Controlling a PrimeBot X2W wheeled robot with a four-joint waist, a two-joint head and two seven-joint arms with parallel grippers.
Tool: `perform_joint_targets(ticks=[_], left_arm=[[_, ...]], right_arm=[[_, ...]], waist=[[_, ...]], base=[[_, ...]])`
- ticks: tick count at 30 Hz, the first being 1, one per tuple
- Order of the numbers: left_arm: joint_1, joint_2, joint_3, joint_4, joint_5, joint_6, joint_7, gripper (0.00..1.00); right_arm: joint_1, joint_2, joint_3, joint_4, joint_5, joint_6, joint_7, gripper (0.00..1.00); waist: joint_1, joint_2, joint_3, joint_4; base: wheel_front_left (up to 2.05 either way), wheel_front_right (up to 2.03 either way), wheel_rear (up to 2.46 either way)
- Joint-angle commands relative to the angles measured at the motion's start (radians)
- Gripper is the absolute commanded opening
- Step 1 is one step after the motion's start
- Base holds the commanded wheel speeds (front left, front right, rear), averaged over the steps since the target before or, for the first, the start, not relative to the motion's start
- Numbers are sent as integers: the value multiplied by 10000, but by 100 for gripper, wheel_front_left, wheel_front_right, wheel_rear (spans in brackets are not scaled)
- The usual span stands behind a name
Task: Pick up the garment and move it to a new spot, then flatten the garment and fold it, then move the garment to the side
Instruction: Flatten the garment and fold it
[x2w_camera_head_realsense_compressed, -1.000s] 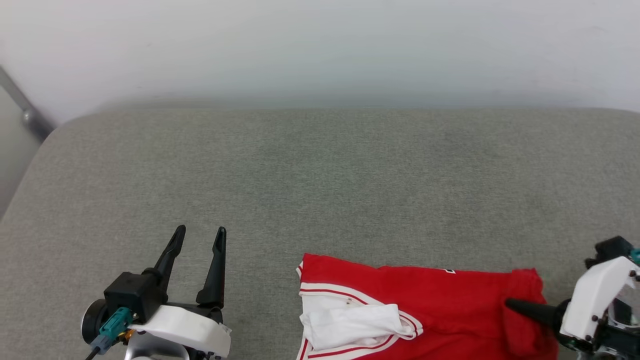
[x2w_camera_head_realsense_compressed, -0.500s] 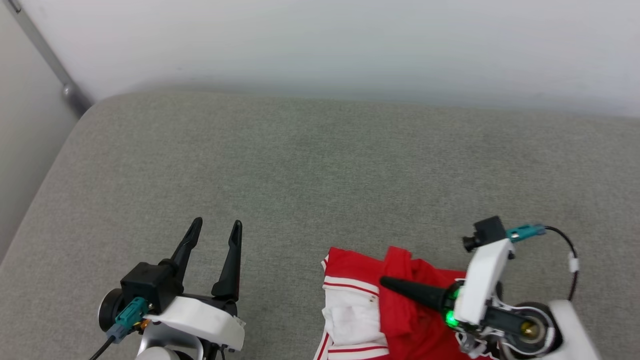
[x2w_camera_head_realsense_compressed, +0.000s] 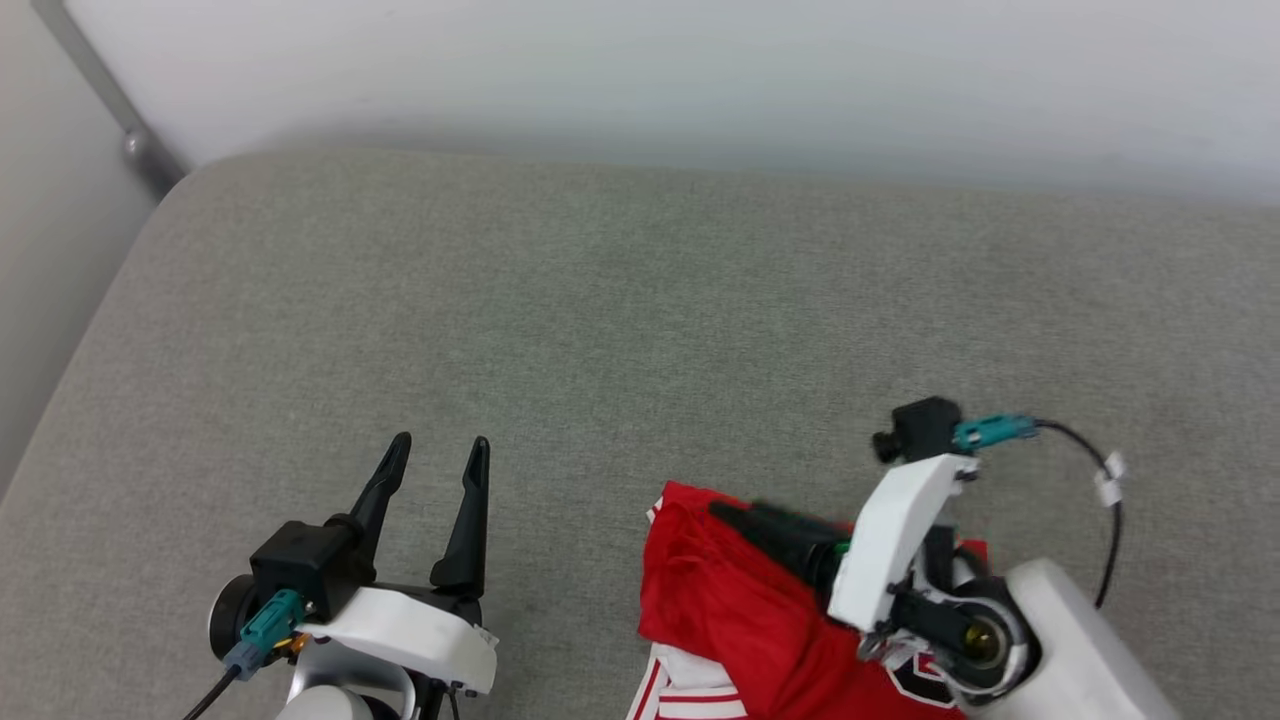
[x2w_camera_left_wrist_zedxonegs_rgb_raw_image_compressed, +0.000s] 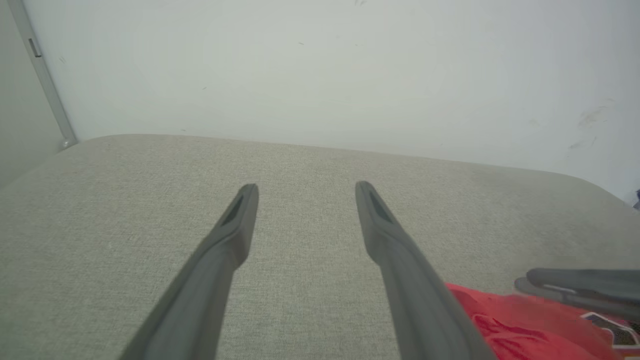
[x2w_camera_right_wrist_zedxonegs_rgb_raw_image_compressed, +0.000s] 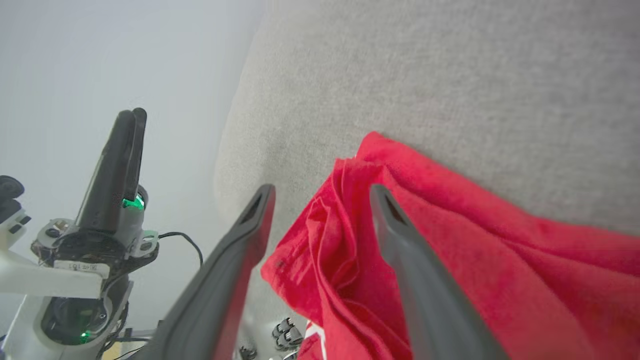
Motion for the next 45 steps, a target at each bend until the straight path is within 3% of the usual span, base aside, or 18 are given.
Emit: perform_joint_targets(ticks=[1, 7, 12, 16, 21, 26, 33, 45], left_arm=[[-33, -28, 25, 83, -6, -4, -74, 100], [148, -39, 96, 274, -27, 79, -168, 100], [410, 58, 286, 296, 12, 211, -284, 100], [691, 142, 426, 222, 143, 310, -361, 100], [962, 192, 522, 110, 244, 337, -406, 100], [1304, 130, 566, 45, 313, 322, -441, 100], [1774, 51, 665, 9, 201, 340, -459, 100], [1795, -123, 892, -24, 130, 288, -474, 100]], right_arm=[[-64, -437, 90, -478, -479, -4, -493, 100], [683, -1743, -581, -1385, -3442, -4, -2517, 100], [1814, -2054, -2513, -1891, -5624, -3, -3509, 100], [2820, -1833, -3981, -2802, -7108, -3, -4489, 100], [3705, -1448, -4578, -3848, -7758, -4, -5298, 100], [4739, -882, -4556, -4847, -8107, -4, -5704, 100], [5528, -419, -4163, -5684, -8250, -4, -5514, 100], [5674, -362, -4355, -5846, -7912, -4, -4577, 100]], waist=[[-1, -1, -136, -157], [-1, -1, -550, -537], [-1, -1, -902, -846], [-1, -1, -1199, -1018], [-1, -1, -1410, -1159], [-1, -1, -1618, -1275], [-1, -1, -1754, -1446], [-1, -1, -1688, -1403]], base=[[0, 0, 0], [0, 0, 0], [0, 0, 0], [0, 0, 0], [0, 0, 0], [0, 0, 0], [0, 0, 0], [0, 0, 0]])
